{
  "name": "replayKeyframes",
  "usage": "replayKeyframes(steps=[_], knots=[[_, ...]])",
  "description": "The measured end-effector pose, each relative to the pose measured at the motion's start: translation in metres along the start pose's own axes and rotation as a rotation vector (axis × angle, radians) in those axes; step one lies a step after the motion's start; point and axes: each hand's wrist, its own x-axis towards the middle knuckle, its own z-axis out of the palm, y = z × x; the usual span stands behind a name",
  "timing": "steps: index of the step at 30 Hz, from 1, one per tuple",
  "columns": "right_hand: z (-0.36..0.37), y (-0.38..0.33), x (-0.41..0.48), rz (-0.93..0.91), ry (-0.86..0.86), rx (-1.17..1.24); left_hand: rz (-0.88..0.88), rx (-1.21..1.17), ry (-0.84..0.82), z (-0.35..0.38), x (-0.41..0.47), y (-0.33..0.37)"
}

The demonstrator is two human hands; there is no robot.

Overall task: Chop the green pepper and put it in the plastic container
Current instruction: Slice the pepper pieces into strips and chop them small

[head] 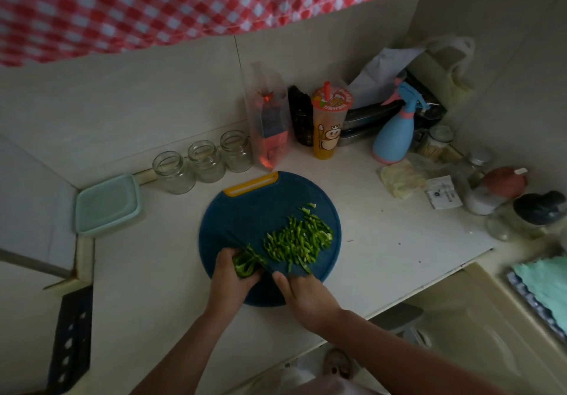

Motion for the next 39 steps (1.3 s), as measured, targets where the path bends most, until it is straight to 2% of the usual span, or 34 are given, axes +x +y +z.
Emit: replayKeyframes(steps=[8,16,20,26,31,34,39], knots=[[-0.001,-0.006,0.001,0.041,-0.032,-0.025,0.029,0.045,-0.016,-0.001,0.001,0.0],[0.014,-0.009,0.012,0.021,-0.036,-0.241,0.005,0.081,-0.028,-0.003,0.002,0.008],[0.007,-0.018,0.014,0.059,-0.072,-0.228,-0.02,0.071,-0.046,-0.003,0.003,0.008],[0.002,-0.014,0.03,0.022,-0.175,-0.157,-0.014,0.067,-0.062,-0.003,0.005,0.004],[0.002,-0.022,0.034,0.059,-0.153,-0.173,-0.019,0.054,-0.065,-0.002,0.005,0.002],[0.005,-0.037,0.042,0.086,-0.178,-0.274,-0.018,0.051,-0.062,-0.002,0.005,0.001],[0.015,-0.046,0.051,0.114,-0.105,-0.26,-0.005,0.069,-0.06,-0.005,0.008,0.002]])
